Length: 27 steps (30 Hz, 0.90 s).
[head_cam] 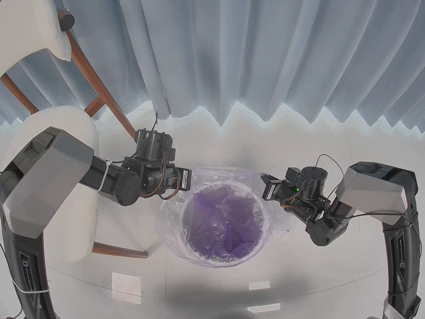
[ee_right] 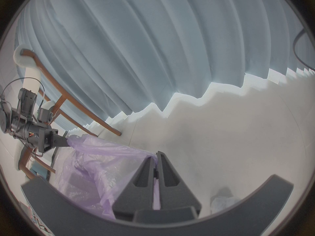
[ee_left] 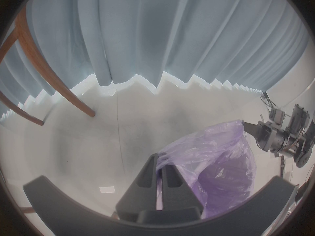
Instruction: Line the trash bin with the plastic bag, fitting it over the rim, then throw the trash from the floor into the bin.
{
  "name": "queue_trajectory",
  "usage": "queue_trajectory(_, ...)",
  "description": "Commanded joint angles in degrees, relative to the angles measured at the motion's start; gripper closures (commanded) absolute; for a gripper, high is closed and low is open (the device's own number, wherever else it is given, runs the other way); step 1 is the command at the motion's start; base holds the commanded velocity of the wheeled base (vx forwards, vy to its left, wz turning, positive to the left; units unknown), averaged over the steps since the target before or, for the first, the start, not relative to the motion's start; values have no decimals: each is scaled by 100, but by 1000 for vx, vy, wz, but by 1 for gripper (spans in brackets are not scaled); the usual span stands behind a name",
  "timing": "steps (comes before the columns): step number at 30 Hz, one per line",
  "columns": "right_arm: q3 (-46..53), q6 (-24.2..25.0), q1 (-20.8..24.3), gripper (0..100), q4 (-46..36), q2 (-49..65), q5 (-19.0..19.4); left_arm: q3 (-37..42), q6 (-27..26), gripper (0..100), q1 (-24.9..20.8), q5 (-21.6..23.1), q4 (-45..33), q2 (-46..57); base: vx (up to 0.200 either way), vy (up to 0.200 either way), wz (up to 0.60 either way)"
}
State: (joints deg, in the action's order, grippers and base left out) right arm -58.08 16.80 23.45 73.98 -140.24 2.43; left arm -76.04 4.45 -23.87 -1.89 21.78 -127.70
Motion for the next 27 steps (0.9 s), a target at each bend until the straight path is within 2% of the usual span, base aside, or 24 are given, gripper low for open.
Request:
queue_trajectory(1, -266, 139, -25, 100, -183, 49, -5, -271, 161, 100, -4, -4, -254, -141, 0, 0, 0)
queue_trajectory(4, -441, 210, -87, 100, -402, 49, -5, -464, 337, 100, 14, -4, -702, -133, 0, 0, 0)
queue_trajectory(7, -503, 210, -157, 100, -613, 41, -5, -640, 627, 100, 23, -4, -948, -159, 0, 0, 0)
queue_trajectory(10, -503, 219, -210, 100, -824, 23, -5, -675, 689, 100, 49, -13, -1062, -291, 0, 0, 0)
queue_trajectory(27, -749, 219, -254, 100, -1211, -232, 12, -631, 794, 100, 128, -92, -1062, -704, 0, 0, 0)
